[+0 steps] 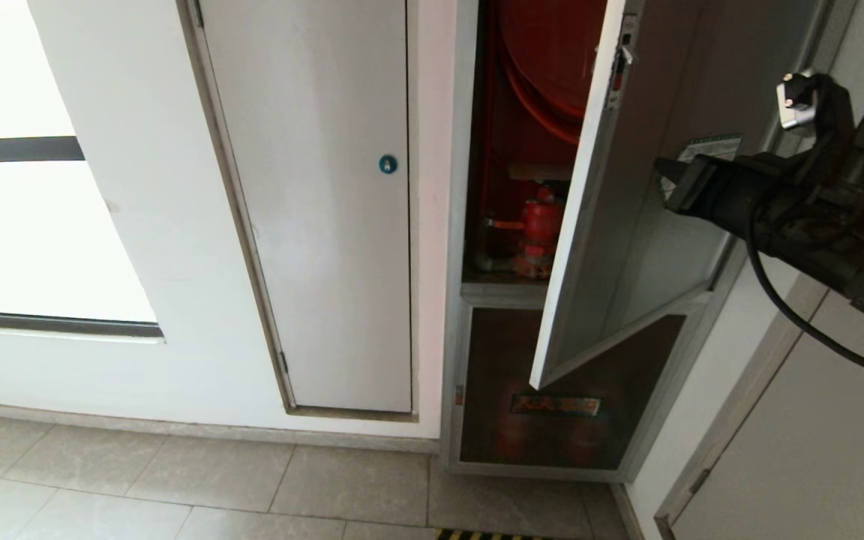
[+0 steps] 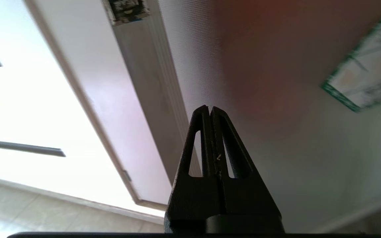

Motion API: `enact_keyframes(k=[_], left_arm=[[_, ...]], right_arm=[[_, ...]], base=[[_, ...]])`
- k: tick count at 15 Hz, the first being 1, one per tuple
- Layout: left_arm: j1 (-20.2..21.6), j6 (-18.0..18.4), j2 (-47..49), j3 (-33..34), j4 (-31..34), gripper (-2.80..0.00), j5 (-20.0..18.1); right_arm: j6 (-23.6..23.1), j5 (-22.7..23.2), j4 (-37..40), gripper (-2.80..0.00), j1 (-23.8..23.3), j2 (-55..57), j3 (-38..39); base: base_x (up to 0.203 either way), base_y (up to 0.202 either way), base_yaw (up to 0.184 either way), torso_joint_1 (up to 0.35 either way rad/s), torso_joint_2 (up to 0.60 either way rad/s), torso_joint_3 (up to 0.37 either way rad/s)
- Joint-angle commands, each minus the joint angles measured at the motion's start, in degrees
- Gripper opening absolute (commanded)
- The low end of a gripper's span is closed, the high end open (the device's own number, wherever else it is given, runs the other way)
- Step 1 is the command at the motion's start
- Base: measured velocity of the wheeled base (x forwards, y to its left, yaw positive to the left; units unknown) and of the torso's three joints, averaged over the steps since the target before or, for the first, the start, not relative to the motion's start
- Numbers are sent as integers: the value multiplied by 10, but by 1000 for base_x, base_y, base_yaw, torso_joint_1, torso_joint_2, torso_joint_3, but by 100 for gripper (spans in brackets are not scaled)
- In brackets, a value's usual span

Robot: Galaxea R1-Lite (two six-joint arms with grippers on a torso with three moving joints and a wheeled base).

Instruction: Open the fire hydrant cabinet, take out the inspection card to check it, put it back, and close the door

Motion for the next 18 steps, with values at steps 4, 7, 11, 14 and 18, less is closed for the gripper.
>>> enact_keyframes(k=[4,7,11,14,18], left_arm=[[0,0,0,0,0,-280,0],[0,0,0,0,0,-280,0],[0,0,0,0,0,-280,0],[0,0,0,0,0,-280,0],[0,0,0,0,0,-280,0]], right_arm=[[2,72,94,-280,20,74,-100],[1,66,102,-280,31,107,-137],[1,46,102,-280,43,146,-163],[2,46,101,-280,46,160,-173],[2,45,103,-280,51,171,-196]], base=[[0,0,0,0,0,0],[0,0,0,0,0,0],[18,0,0,-3,0,1],[182,0,-1,1,4,3],[197,0,1,5,5,2]])
